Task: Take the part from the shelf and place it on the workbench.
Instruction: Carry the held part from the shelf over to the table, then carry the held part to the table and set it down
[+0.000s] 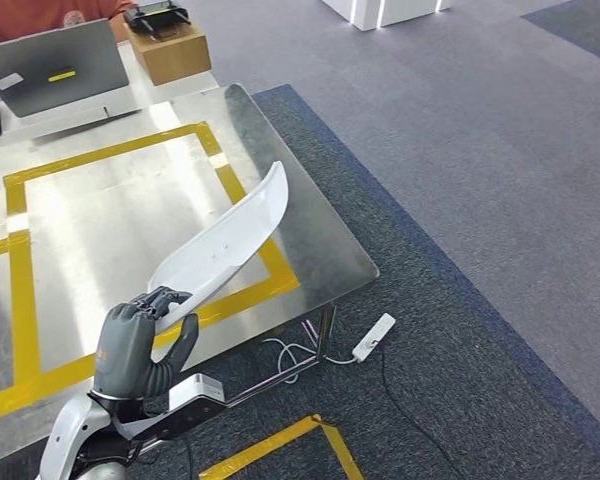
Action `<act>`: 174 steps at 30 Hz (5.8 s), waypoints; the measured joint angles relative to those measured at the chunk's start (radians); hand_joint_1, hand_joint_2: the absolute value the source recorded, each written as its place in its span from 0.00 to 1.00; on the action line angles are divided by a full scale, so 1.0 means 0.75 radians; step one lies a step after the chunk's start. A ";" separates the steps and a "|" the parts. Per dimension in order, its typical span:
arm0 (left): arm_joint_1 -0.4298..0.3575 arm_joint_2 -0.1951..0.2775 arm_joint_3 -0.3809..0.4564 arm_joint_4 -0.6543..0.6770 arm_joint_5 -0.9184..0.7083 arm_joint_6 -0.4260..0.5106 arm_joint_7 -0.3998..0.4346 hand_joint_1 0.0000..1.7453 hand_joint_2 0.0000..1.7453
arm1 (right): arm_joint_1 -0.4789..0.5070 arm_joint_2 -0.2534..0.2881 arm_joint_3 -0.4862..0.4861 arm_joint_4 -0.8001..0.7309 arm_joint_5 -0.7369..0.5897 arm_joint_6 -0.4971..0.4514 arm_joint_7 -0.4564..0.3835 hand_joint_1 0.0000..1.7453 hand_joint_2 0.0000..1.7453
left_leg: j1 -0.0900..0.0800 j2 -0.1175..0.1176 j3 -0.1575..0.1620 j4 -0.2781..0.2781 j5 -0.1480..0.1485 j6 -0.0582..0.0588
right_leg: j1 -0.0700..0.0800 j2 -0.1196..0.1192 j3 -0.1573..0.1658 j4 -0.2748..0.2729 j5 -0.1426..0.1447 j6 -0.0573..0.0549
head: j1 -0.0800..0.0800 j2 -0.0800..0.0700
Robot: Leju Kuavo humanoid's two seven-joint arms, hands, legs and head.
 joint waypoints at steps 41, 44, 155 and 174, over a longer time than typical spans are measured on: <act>-0.006 -0.005 0.000 0.002 -0.011 -0.015 0.000 1.00 1.00 | 0.001 0.000 -0.001 0.009 0.004 0.010 -0.003 0.00 0.00 | 0.010 -0.180 -0.009 0.019 -0.013 -0.039 | -0.019 0.185 -0.013 -0.115 0.119 -0.016 | 0.003 0.000; 0.000 -0.003 0.000 0.001 -0.012 -0.014 0.001 1.00 1.00 | -0.001 0.000 -0.004 0.010 -0.002 0.021 -0.014 0.00 0.00 | 0.014 -0.201 -0.003 0.004 -0.002 -0.037 | -0.016 0.161 -0.001 -0.127 0.127 -0.032 | 0.001 0.000; -0.434 0.076 0.261 0.908 -0.263 -0.117 0.285 0.00 0.00 | -0.208 0.000 -0.284 0.242 0.185 0.267 -0.113 0.00 0.00 | 0.022 -0.125 -0.003 -0.021 0.026 -0.011 | -0.007 0.068 -0.124 0.154 -0.045 -0.002 | 0.004 0.000; -0.392 0.061 0.231 0.861 -0.220 -0.140 0.257 0.00 0.00 | -0.208 0.000 -0.283 0.240 0.199 0.266 -0.062 0.00 0.00 | 0.027 -0.035 -0.074 0.313 -0.146 -0.078 | 0.015 0.024 -0.058 -0.129 0.191 -0.080 | -0.011 0.000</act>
